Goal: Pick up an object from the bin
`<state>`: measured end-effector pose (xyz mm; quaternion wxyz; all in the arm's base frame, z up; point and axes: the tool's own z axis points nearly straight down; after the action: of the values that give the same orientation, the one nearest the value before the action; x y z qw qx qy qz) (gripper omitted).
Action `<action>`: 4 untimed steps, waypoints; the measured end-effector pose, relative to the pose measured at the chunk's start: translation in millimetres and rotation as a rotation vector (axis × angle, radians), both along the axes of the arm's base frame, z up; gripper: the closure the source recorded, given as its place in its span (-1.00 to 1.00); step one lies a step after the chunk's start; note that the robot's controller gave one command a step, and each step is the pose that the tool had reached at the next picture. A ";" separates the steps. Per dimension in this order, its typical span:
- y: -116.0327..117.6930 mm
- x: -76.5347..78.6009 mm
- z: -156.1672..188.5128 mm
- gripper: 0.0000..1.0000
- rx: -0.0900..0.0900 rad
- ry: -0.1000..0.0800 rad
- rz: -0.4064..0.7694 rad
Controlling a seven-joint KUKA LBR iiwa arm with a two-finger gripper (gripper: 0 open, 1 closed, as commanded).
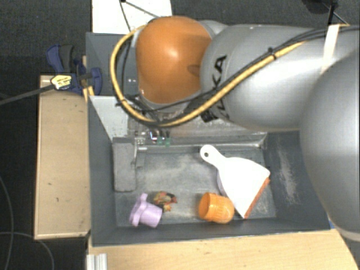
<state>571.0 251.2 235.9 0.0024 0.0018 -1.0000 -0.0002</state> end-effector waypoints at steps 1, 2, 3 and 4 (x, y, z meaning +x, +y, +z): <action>-1.6 2.0 5.3 -1.00 0.002 -0.009 -0.006; -4.4 5.1 -38.0 -1.00 0.004 -0.016 0.210; -34.4 -70.8 -70.6 -1.00 0.002 -0.008 0.346; -18.4 -44.6 -78.1 -1.00 0.002 -0.008 0.584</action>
Offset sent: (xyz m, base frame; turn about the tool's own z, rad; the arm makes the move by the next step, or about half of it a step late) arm 0.0082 -0.0169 -0.1659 -0.7540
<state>526.4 232.8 157.8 -0.0014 0.2895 -0.9572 -0.0006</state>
